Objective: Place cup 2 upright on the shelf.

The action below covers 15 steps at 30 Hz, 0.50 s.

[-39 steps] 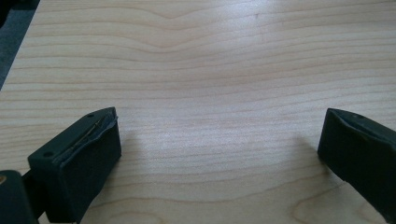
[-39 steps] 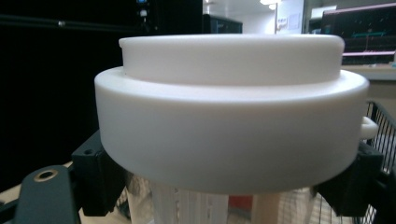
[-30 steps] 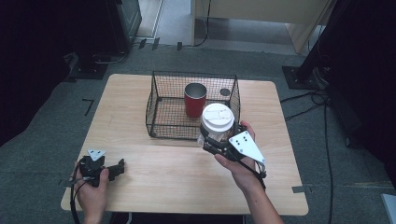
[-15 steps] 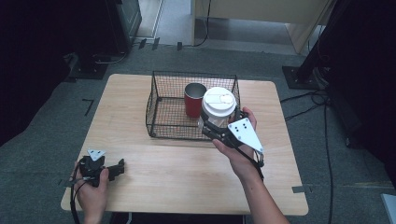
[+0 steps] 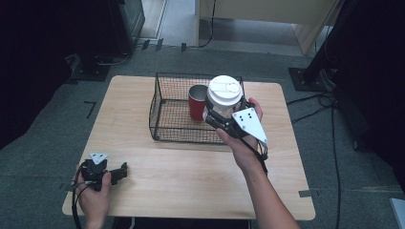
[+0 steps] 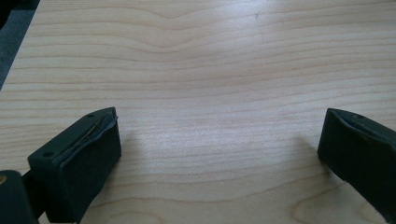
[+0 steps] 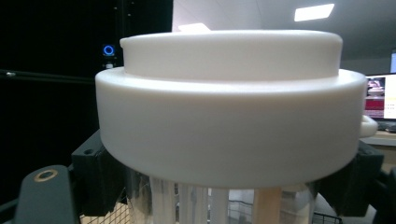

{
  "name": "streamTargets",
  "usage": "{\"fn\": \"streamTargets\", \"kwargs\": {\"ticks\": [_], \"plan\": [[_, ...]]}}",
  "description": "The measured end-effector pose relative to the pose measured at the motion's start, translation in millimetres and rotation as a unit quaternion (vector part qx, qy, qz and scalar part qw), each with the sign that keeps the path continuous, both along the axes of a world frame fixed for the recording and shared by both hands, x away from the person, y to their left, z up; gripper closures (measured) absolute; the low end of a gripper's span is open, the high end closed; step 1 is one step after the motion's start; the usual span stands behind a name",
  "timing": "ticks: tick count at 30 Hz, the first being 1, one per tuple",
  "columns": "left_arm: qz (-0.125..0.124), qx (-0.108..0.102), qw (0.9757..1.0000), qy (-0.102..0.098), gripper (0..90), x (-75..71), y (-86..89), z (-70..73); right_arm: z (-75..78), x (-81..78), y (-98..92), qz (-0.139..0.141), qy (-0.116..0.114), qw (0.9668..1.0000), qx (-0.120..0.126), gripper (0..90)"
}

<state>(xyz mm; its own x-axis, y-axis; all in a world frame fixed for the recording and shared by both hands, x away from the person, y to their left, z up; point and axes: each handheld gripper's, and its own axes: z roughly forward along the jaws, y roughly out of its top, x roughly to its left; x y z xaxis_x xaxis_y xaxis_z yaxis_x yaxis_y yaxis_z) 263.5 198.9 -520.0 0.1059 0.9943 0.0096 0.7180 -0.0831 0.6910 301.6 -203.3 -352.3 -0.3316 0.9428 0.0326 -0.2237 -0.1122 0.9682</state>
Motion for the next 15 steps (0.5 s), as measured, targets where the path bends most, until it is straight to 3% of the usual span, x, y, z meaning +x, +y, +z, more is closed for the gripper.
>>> {"fn": "streamTargets", "kwargs": {"ticks": [7,15], "plan": [[0.000,0.000,1.0000,0.000,0.0,0.0,0.0,0.0,-2.8,13.5,-2.9,-0.015,0.013,0.9997,0.014,16.0],[0.000,0.000,1.0000,0.000,0.0,0.0,0.0,0.0,-15.1,27.4,-3.3,-0.026,0.034,0.9990,0.009,16.0]]}}
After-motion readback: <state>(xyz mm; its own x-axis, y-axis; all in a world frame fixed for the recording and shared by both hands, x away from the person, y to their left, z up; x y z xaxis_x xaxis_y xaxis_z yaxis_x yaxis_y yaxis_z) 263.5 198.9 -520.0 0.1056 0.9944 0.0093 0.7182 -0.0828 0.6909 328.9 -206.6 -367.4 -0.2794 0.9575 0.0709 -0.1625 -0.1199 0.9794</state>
